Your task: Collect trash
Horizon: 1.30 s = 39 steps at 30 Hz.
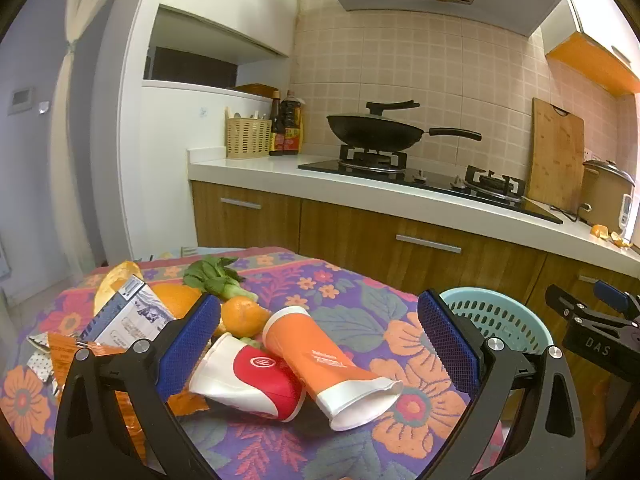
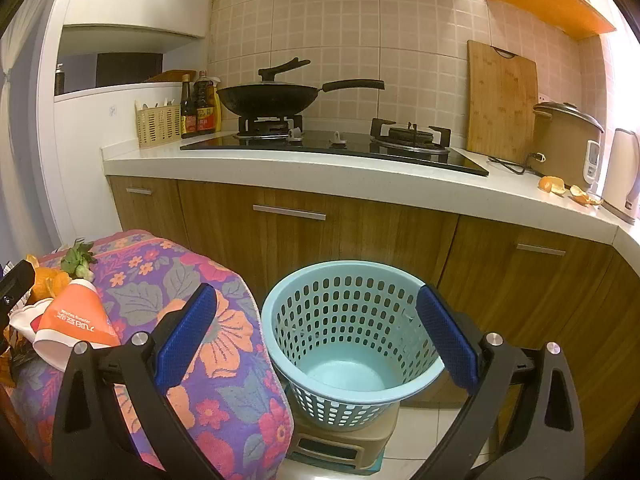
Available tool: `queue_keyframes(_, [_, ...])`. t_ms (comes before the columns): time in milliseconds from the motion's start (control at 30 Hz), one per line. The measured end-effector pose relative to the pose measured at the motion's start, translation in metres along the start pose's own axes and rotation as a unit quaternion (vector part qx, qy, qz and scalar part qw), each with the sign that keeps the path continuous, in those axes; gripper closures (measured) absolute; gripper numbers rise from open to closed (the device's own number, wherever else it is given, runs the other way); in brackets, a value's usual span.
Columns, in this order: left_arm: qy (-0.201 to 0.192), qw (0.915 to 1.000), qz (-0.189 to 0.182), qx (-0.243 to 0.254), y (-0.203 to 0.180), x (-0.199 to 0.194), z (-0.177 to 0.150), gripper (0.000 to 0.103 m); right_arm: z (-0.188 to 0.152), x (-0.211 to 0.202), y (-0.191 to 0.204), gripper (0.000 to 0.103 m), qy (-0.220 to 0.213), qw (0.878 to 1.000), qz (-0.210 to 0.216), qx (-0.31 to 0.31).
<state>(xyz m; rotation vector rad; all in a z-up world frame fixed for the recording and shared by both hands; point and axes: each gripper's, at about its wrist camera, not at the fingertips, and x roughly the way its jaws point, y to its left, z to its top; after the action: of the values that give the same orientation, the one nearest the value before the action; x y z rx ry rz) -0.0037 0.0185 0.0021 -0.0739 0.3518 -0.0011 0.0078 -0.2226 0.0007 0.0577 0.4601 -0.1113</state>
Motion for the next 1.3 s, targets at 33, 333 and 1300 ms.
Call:
queue_keyframes(33, [0.000, 1.0000, -0.001, 0.001, -0.0013, -0.0008, -0.0006, 0.008, 0.0001, 0.0000, 0.0001, 0.008, 0.000, 1.000, 0.001, 0.000])
queue_keyframes(333, [0.000, 1.0000, -0.001, 0.002, 0.0036, 0.0004, 0.0012, 0.008, -0.0010, 0.0006, 0.0002, 0.008, -0.001, 1.000, 0.002, -0.001])
queue_keyframes(1300, [0.000, 1.0000, 0.000, 0.003, 0.0006, 0.0001, -0.0012, 0.008, 0.0017, 0.0023, 0.0016, 0.008, 0.001, 1.000, 0.008, 0.002])
